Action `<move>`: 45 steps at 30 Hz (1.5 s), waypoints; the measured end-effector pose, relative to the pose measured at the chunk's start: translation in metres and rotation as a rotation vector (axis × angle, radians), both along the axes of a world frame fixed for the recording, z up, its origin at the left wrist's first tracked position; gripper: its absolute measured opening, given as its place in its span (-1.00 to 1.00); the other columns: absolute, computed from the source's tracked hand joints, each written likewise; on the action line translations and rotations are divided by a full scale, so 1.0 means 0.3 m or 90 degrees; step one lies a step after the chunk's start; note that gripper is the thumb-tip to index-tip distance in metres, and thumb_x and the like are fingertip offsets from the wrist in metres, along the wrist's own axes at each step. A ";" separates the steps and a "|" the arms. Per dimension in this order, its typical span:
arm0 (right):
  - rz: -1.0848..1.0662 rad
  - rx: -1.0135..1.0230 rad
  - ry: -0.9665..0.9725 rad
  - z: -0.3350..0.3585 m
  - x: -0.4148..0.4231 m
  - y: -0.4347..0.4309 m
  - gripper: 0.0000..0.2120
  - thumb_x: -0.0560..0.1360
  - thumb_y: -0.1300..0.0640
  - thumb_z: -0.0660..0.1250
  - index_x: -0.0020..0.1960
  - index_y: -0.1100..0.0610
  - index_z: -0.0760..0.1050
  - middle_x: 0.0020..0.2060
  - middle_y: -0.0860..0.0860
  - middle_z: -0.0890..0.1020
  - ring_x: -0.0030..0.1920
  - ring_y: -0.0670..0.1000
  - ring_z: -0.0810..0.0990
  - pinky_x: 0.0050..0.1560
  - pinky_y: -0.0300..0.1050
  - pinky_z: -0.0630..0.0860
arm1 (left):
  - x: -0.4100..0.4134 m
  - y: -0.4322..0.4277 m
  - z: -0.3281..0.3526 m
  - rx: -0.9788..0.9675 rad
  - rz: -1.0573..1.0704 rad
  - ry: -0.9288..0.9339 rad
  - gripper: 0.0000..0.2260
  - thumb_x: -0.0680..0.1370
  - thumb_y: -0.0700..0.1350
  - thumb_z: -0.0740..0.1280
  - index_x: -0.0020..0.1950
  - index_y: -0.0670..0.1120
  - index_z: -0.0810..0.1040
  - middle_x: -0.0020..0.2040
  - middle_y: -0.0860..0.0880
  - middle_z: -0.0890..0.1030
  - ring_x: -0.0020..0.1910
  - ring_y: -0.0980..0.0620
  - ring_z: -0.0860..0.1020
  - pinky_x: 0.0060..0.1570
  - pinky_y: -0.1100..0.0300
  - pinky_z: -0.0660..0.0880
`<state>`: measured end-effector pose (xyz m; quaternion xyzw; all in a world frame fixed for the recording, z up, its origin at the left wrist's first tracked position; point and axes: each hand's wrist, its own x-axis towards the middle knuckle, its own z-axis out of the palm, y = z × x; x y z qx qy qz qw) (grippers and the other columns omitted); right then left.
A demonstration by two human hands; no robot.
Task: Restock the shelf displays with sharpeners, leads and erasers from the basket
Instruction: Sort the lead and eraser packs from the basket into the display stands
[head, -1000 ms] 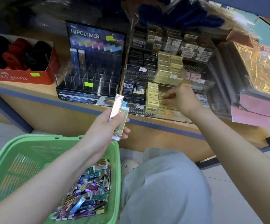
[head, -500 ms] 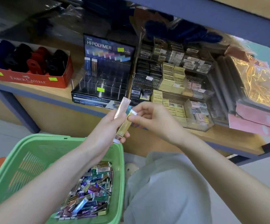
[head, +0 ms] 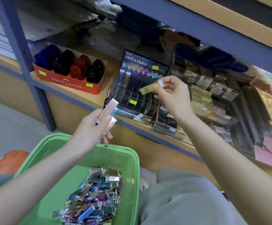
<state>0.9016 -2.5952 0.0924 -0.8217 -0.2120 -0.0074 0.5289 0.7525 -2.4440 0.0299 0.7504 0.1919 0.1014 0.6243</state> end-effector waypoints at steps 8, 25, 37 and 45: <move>-0.028 -0.156 -0.166 -0.048 0.214 0.261 -0.90 0.53 0.22 0.33 -0.10 0.10 0.41 -0.25 -0.03 0.52 -0.18 0.04 0.56 -0.08 -0.11 0.50 | -0.002 0.137 -0.015 -0.017 0.023 -0.017 -0.89 0.61 -0.07 0.19 -0.03 0.03 0.50 -0.34 -0.07 0.61 -0.48 0.14 0.51 -0.40 0.38 0.40; 0.009 -0.429 -0.272 -0.113 0.335 0.380 -0.91 0.53 0.25 0.32 0.02 0.21 0.55 -0.10 0.14 0.64 -0.13 0.06 0.57 -0.12 -0.18 0.42 | 0.032 0.208 0.027 -0.149 0.050 -0.002 -0.83 0.64 -0.08 0.13 0.15 0.01 0.49 -0.26 -0.02 0.62 -0.45 0.10 0.54 -0.32 0.30 0.47; 0.066 -0.377 -0.216 -0.072 0.350 0.430 -0.96 0.53 0.20 0.34 -0.03 0.14 0.49 -0.17 0.04 0.54 -0.14 0.02 0.50 -0.10 -0.18 0.39 | 0.049 0.212 0.012 -0.172 0.063 0.023 -0.79 0.63 -0.10 0.14 0.22 -0.04 0.49 -0.25 -0.02 0.62 -0.45 0.07 0.54 -0.25 0.25 0.47; 0.098 -0.462 -0.145 -0.092 0.360 0.434 -0.87 0.47 0.24 0.41 -0.08 0.09 0.48 -0.14 0.08 0.58 -0.06 0.08 0.59 0.02 -0.08 0.52 | 0.054 0.213 0.009 -0.164 0.055 0.018 -0.81 0.63 -0.08 0.15 0.20 -0.01 0.48 -0.26 -0.01 0.62 -0.46 0.09 0.54 -0.31 0.28 0.47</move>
